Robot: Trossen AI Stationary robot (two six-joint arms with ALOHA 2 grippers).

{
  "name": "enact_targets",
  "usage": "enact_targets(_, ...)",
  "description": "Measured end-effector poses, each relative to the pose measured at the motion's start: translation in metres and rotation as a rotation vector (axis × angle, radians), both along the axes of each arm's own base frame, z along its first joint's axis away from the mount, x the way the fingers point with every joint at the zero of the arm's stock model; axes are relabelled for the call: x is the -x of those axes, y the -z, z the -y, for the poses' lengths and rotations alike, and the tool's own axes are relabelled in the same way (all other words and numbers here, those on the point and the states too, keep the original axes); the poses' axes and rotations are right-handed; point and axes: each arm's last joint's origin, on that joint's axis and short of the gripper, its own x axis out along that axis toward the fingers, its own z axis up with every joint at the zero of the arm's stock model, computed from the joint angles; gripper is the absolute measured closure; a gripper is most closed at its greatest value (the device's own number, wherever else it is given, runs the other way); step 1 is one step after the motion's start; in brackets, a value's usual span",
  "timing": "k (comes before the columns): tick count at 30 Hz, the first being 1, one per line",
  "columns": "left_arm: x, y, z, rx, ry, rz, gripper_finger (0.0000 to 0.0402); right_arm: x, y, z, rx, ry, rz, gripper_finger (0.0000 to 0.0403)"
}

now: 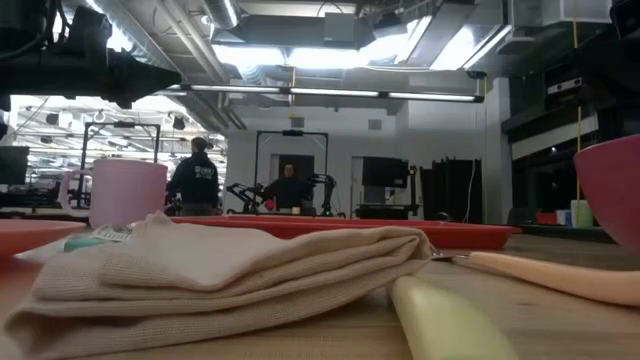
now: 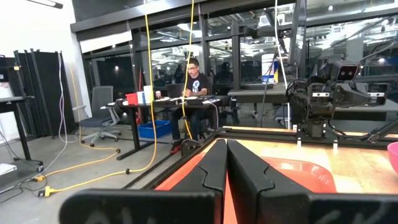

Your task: Set up tray

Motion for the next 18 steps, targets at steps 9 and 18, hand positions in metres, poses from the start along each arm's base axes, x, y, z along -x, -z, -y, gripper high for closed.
enact_targets(9, 0.0, 0.0, 0.0, 0.0, 0.0, 0.0, 0.0395, 0.0, 0.0001, 0.0, -0.017, -0.001, -0.006, 0.0376)
enact_targets(18, 0.0, -0.0001, 0.0, 0.0, 0.0, 0.0, 0.0395, 0.0, 0.0001, 0.0, -0.017, -0.001, -0.007, 0.0376)
